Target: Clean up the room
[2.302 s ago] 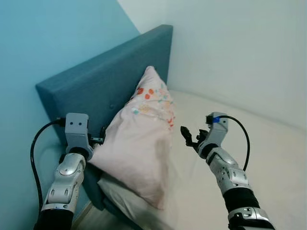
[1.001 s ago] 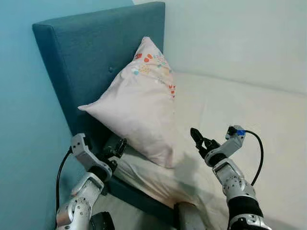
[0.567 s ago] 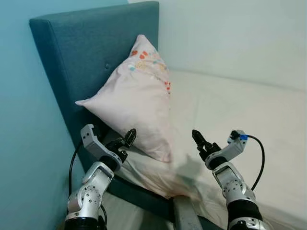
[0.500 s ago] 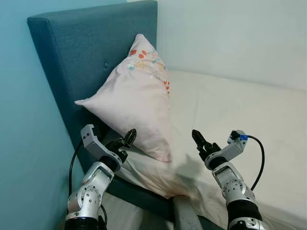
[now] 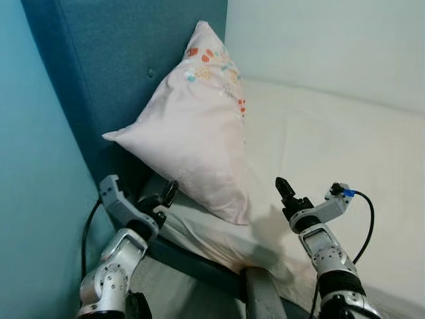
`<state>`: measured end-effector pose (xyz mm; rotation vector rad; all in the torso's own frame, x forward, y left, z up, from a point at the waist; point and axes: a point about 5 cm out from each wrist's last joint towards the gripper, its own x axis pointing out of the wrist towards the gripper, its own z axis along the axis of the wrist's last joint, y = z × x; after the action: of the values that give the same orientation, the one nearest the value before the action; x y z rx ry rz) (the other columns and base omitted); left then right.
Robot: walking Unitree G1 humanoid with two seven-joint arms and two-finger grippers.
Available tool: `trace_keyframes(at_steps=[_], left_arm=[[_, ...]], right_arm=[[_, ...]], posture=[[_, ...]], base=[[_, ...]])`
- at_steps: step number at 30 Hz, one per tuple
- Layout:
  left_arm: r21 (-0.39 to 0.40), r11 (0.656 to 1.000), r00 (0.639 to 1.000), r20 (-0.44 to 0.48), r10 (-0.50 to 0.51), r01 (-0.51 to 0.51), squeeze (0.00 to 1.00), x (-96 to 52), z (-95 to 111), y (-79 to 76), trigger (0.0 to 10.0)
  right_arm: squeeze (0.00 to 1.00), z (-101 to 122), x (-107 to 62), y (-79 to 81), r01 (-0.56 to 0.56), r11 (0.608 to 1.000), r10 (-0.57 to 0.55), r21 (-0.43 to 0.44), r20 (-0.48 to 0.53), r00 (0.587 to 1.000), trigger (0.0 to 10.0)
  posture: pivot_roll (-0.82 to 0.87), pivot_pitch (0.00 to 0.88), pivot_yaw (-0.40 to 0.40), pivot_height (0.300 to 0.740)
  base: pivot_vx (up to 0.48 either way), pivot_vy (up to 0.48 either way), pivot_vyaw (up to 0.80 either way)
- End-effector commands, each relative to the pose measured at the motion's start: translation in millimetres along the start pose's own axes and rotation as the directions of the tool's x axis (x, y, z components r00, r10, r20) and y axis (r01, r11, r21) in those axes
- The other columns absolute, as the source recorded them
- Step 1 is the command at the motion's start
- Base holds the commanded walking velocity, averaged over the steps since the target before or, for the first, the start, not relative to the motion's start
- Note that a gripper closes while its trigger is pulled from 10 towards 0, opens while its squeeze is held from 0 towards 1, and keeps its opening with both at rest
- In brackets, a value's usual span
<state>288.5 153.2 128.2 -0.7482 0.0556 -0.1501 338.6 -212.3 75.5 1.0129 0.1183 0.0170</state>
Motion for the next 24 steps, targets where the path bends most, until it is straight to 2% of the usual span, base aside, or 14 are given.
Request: trace_keyframes(at_steps=[1, 2, 3, 5, 6, 7, 11, 16, 18, 20, 24], left_arm=[[0.069, 0.997, 0.998, 0.045, 0.037, -0.04, 0.0, -6.0, 18, 5.4, 10.0], [0.096, 0.994, 0.997, 0.069, 0.045, -0.052, 0.0, -8.3, 27, 6.5, 10.0], [0.096, 0.994, 0.997, 0.069, 0.045, -0.052, 0.0, -8.3, 27, 6.5, 10.0], [0.134, 0.987, 0.99, 0.125, 0.067, -0.084, 0.0, -14.4, 49, 9.9, 10.0], [0.134, 0.987, 0.99, 0.125, 0.067, -0.084, 0.0, -14.4, 49, 9.9, 10.0], [0.149, 0.983, 0.984, 0.161, 0.08, -0.104, 0.0, -22.4, 66, 10.4, 10.0], [0.166, 0.98, 0.982, 0.168, 0.084, -0.112, 0.0, -30.6, 73, 8.0, 10.0], [0.185, 0.975, 0.985, 0.145, 0.095, -0.121, 0.0, -40.8, 70, 2.5, 10.0], [0.186, 0.975, 0.986, 0.135, 0.094, -0.118, 0.0, -45.5, 69, -2.8, 10.0], [0.186, 0.975, 0.987, 0.134, 0.094, -0.118, 0.0, -46.1, 69, -3.6, 10.0], [0.179, 0.977, 0.988, 0.121, 0.097, -0.118, 0.0, -49.1, 69, -8.2, 10.0]], right_arm=[[0.0, 0, -0.3, -1.6, -0.02, 0.998, 0.02, 0.066, 0.001, 1.0, 10.0], [0.0, 1, 0.3, 0.0, -0.037, 0.996, 0.037, 0.08, 0.005, 0.999, 10.0], [0.0, 1, 0.3, 0.0, -0.037, 0.996, 0.037, 0.08, 0.005, 0.999, 10.0], [0.0, -3, 3.7, 5.3, -0.059, 0.995, 0.061, 0.083, -0.027, 0.998, 10.0], [0.0, -3, 3.7, 5.3, -0.059, 0.995, 0.061, 0.083, -0.027, 0.998, 10.0], [0.0, -6, 7.0, 8.7, -0.054, 0.995, 0.058, 0.088, -0.045, 0.997, 10.0], [0.0, -7, 10.1, 8.6, -0.016, 0.997, 0.02, 0.078, -0.056, 0.998, 10.0], [0.0, -10, 14.0, 11.5, -0.006, 0.996, 0.013, 0.09, -0.076, 0.997, 10.0], [0.0, -16, 17.6, 19.7, -0.049, 0.994, 0.06, 0.094, -0.12, 0.991, 10.0], [0.0, -16, 18.0, 21.0, -0.056, 0.994, 0.068, 0.095, -0.126, 0.99, 10.0], [0.0, -17, 25.4, 38.3, -0.146, 0.983, 0.161, 0.114, -0.136, 0.978, 10.0]], posture=[[0.01, 0.217, 0.004, 0.495], [0.01, 0.222, 0.004, 0.495], [0.01, 0.222, 0.004, 0.495], [0.04, 0.258, 0.006, 0.495], [0.04, 0.258, 0.006, 0.495], [0.06, 0.283, 0.008, 0.495], [0.08, 0.31, 0.015, 0.495], [0.1, 0.341, 0.021, 0.495], [0.11, 0.354, 0.02, 0.495], [0.11, 0.354, 0.02, 0.495], [0.12, 0.355, 0.014, 0.495]], base=[[0.0, 0.0, 0.0], [0.0, 0.0, 0.0], [0.0, 0.0, 0.0], [0.0, 0.0, 0.0], [0.0, 0.0, 0.0], [0.0, 0.0, 0.0], [0.0, 0.0, 0.0], [0.0, 0.0, 0.0], [0.0, 0.0, 0.0], [0.0, 0.0, 0.0], [0.0, 0.0, 0.0]])
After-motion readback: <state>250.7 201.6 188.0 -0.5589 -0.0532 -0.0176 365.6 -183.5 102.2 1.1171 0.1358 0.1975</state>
